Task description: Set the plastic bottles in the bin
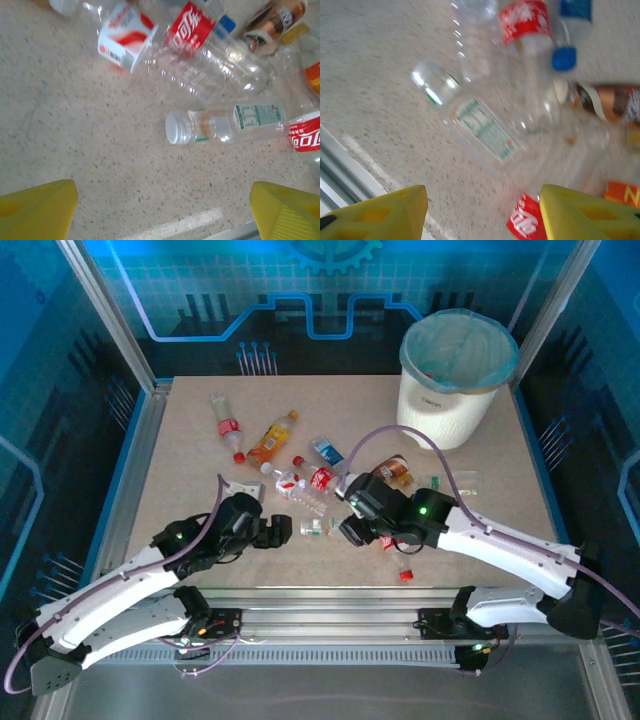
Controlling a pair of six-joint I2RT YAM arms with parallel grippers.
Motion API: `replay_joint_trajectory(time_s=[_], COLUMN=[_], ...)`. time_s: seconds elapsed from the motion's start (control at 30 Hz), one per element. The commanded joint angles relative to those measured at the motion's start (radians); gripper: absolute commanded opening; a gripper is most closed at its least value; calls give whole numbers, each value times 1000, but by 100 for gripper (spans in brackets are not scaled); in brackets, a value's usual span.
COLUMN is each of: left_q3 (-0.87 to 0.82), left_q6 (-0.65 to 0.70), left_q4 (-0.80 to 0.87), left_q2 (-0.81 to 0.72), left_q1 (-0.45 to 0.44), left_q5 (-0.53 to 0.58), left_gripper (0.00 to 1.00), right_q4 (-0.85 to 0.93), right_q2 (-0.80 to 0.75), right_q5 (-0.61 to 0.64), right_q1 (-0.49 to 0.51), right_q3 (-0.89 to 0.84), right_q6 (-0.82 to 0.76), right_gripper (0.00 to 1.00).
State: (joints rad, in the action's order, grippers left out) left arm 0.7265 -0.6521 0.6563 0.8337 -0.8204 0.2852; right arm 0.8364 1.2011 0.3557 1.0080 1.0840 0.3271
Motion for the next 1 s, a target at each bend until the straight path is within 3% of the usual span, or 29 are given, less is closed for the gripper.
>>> replay_joint_trajectory(time_s=[0.0,0.13,0.3,0.53,0.77,0.97], left_q3=[-54,-62,-31,26,77,148], left_q6=[-71,-86,-76,-41,15,82], left_q4=[-98,-140,-166,-167,-177,-181], left_q2=[20,88,159,221,290,376], left_q1=[0,-3,-2,-4,-28,-78], left_q5=[-115,-148,-172,-212,-295,-301], left_gripper=[89,88,88,88,88,89], right_q4=[102,88,44,-13,-40,-94], right_q2=[-108,-239,-265,-56,157,284], right_q5=[103,88,-38,-133,-198,-255], right_q1=[11,-52,-257,-393,-460,-482], right_q3=[-78,-198,-242,-145,-48,-24], right_q6=[261,336,262,141,67,53], right_gripper=[62,65,68,75,77,78])
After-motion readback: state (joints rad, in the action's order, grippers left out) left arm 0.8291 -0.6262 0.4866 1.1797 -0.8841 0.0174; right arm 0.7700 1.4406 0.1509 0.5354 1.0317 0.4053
